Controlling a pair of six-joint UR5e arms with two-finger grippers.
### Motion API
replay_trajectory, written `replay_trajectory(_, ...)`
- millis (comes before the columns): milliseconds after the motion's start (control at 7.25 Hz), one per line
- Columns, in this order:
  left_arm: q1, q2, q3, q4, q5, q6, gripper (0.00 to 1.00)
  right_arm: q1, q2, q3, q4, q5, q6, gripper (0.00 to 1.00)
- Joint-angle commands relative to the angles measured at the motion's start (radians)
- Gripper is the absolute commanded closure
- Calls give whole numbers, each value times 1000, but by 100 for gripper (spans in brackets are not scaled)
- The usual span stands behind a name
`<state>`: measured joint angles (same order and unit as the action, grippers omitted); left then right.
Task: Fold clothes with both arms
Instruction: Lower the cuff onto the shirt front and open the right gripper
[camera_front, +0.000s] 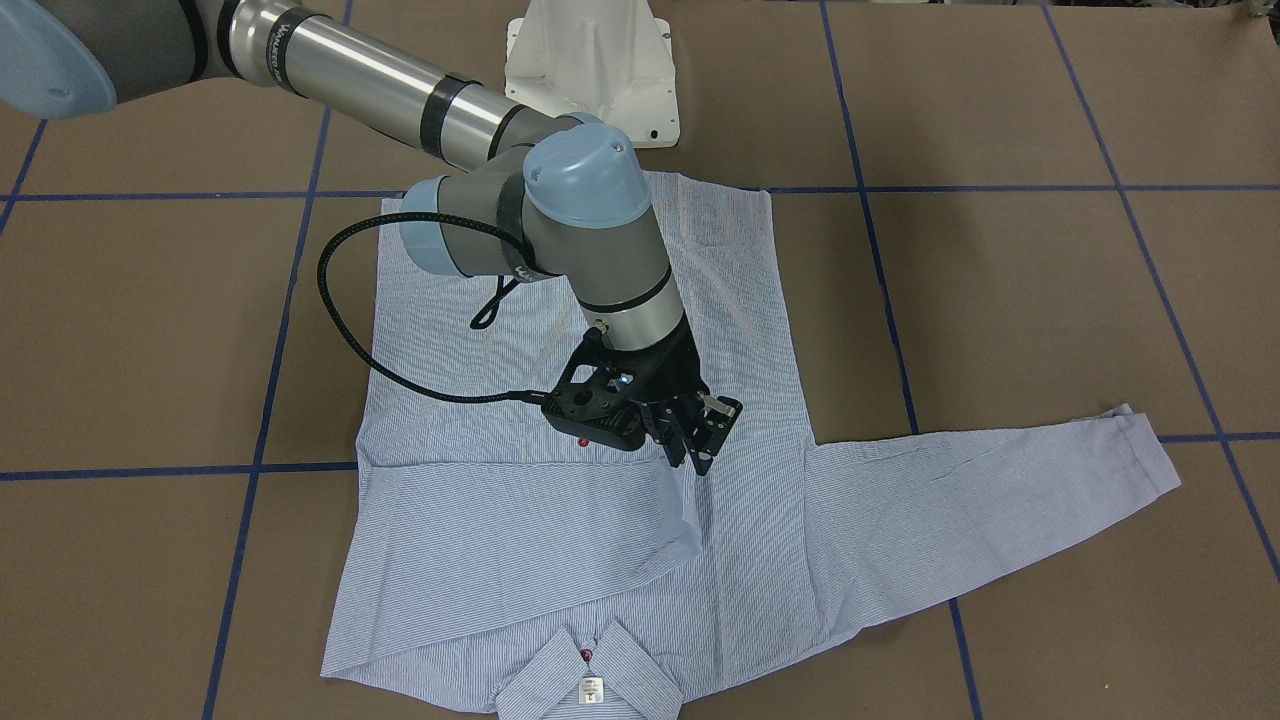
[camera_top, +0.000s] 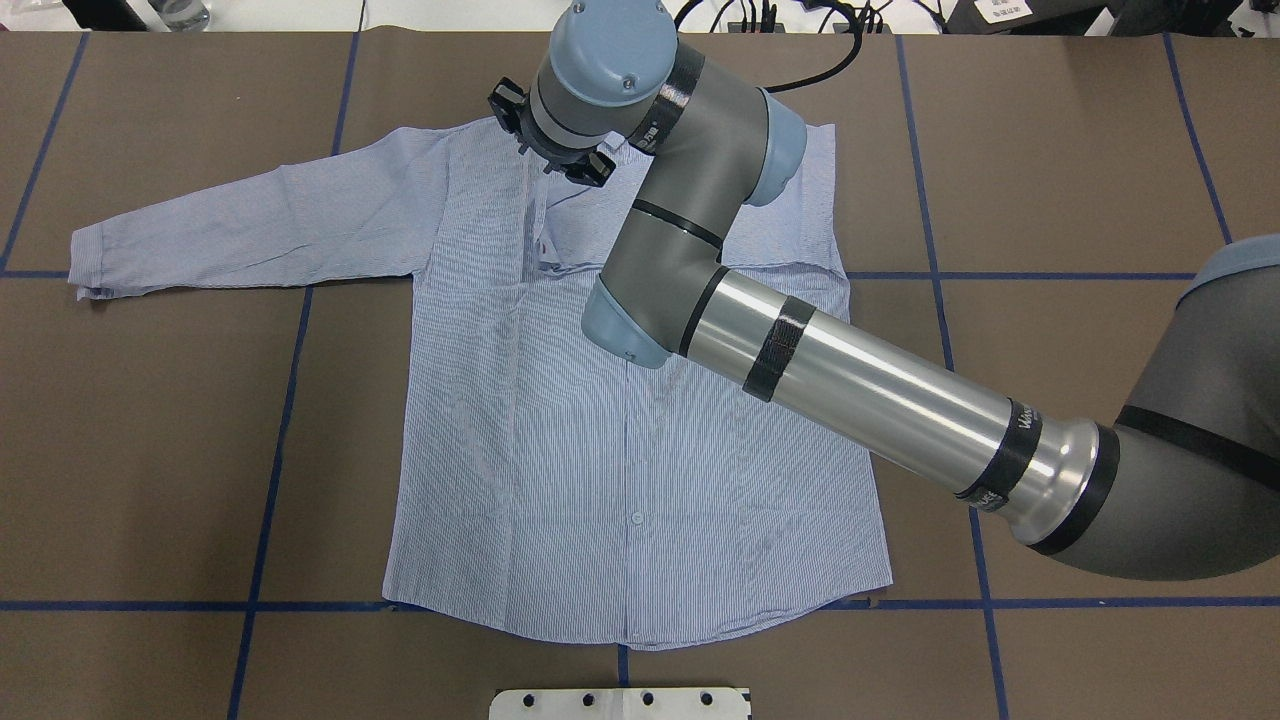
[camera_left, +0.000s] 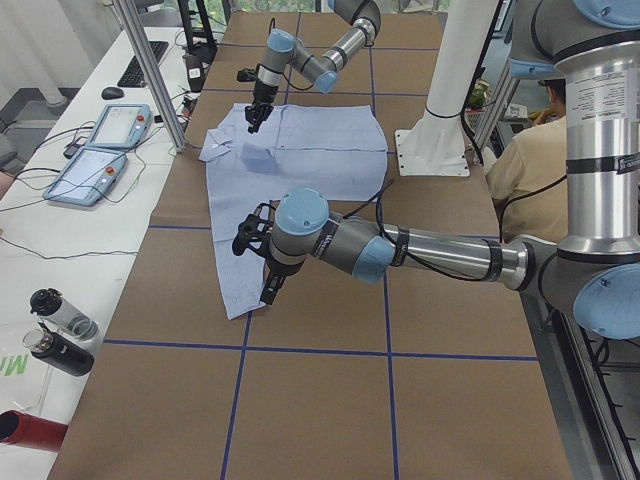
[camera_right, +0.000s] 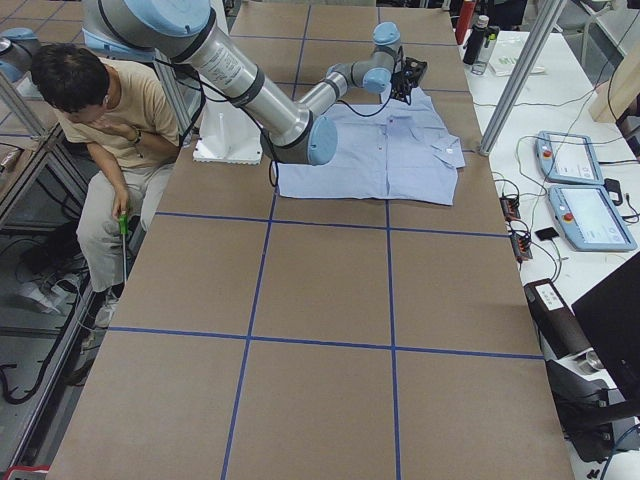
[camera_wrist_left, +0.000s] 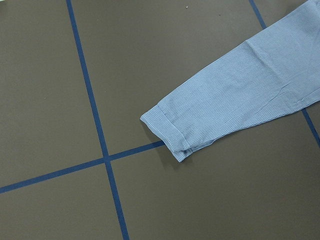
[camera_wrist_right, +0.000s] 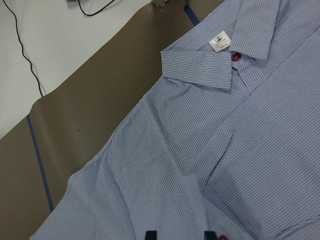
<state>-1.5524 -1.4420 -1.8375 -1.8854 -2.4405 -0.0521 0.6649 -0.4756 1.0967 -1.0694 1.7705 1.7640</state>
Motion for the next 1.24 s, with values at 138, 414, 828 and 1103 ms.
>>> replay_trajectory(138,0,0,-9,0,0,0,0,-7,32,-37,0,-14,27,5)
replay_trajectory(414,6,-32,19,-1,5,-3,0,1,5,-26,-14,-11,42,2)
replay_trajectory(828,121,-138,125,-44,20,-253,0,41,-159,206,-157,64,28,2)
replay_trajectory(1103,167,-268,408,-283,60,-369,1,85,-338,378,-161,122,23,1)
